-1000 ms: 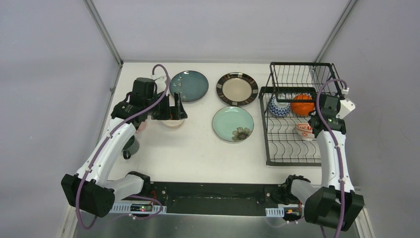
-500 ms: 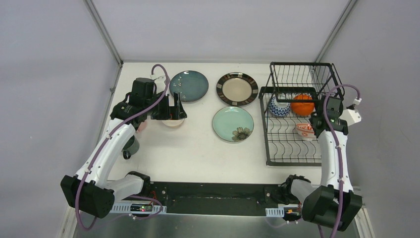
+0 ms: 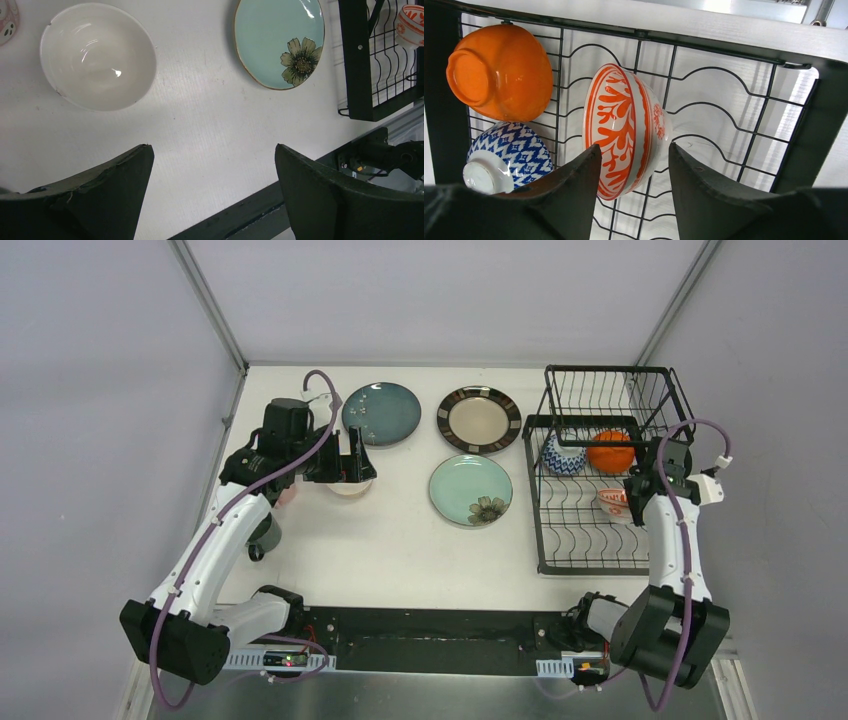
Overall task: Load the mixed dishes into the dish rack
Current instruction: Pick up the bowl from the dish rack.
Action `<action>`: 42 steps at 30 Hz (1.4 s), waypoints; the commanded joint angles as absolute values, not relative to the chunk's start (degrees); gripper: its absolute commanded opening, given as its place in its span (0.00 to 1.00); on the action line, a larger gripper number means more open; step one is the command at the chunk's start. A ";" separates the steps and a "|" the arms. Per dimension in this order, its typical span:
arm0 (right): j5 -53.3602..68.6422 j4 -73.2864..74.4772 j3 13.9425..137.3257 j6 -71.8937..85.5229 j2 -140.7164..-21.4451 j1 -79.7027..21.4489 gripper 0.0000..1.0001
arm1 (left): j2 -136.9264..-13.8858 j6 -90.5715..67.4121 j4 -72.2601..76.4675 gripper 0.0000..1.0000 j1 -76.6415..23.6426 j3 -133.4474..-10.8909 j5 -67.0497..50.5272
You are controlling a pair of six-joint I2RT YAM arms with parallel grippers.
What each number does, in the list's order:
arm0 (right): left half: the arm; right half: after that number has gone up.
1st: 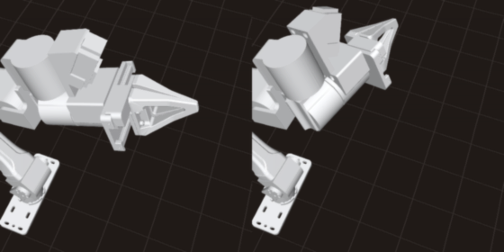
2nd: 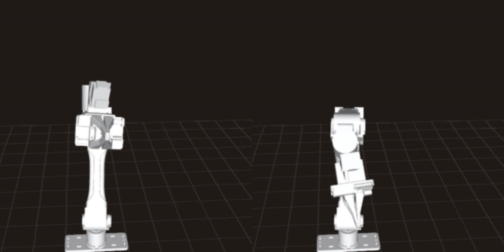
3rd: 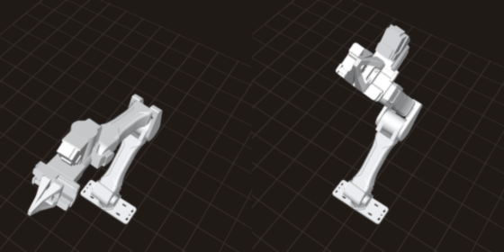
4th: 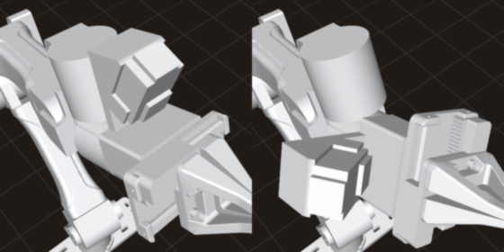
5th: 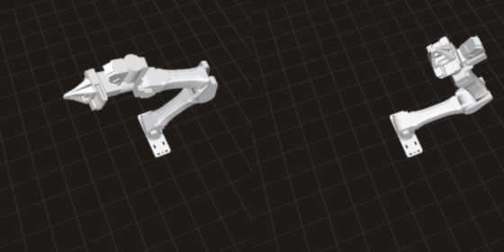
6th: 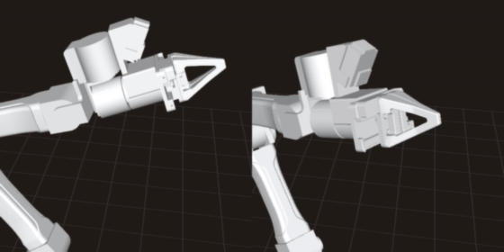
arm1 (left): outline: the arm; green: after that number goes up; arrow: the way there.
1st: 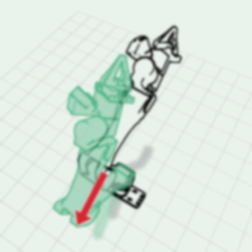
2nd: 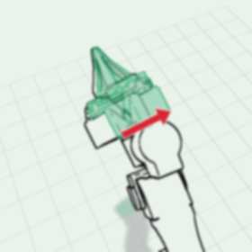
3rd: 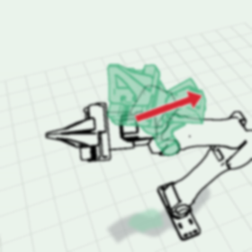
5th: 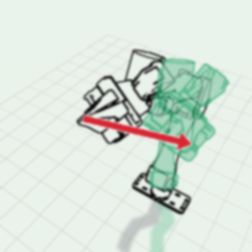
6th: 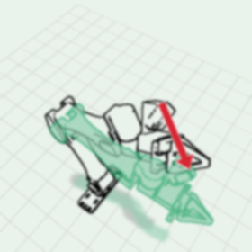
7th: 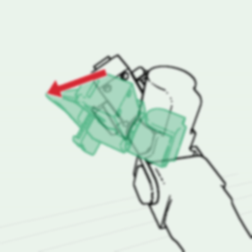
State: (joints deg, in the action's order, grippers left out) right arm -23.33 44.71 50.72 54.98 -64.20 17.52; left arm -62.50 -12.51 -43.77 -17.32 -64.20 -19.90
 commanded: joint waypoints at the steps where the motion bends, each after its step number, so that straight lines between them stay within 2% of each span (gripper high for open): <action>1: -23.42 42.13 49.93 57.90 -64.69 17.93 0.53 | -60.92 -12.04 -42.71 0.95 -17.93 -64.07 -18.96; 4: -24.05 40.65 47.95 57.77 -64.27 17.98 0.49 | -61.27 -12.04 -42.71 0.95 -17.93 -64.08 -19.18; 11: -24.32 40.58 46.55 58.53 -65.07 17.96 0.47 | -61.52 -12.13 -42.68 0.95 -17.93 -64.09 -19.55; 16: -24.67 39.80 46.67 56.34 -64.77 18.01 0.25 | -61.87 -12.13 -42.71 0.95 -17.93 -64.07 -19.59; 23: -28.08 38.78 47.13 47.21 -61.50 17.89 0.00 | -61.69 -12.10 -42.69 0.95 -17.93 -64.08 -19.29; 29: -34.00 42.39 52.93 35.15 -63.27 16.11 0.00 | -61.78 -12.28 -42.71 0.95 -17.93 -64.08 -19.99; 33: -40.45 46.45 57.00 32.35 -64.82 12.46 0.00 | -61.90 -12.39 -42.67 0.95 -17.93 -64.08 -20.38; 42: -47.78 50.88 59.73 29.56 -59.32 1.13 0.00 | -62.77 -13.07 -42.26 0.92 -18.02 -63.90 -21.27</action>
State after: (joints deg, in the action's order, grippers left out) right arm -41.54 48.31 55.16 31.00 -63.18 4.36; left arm -62.61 -12.62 -43.77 -17.32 -64.10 -19.77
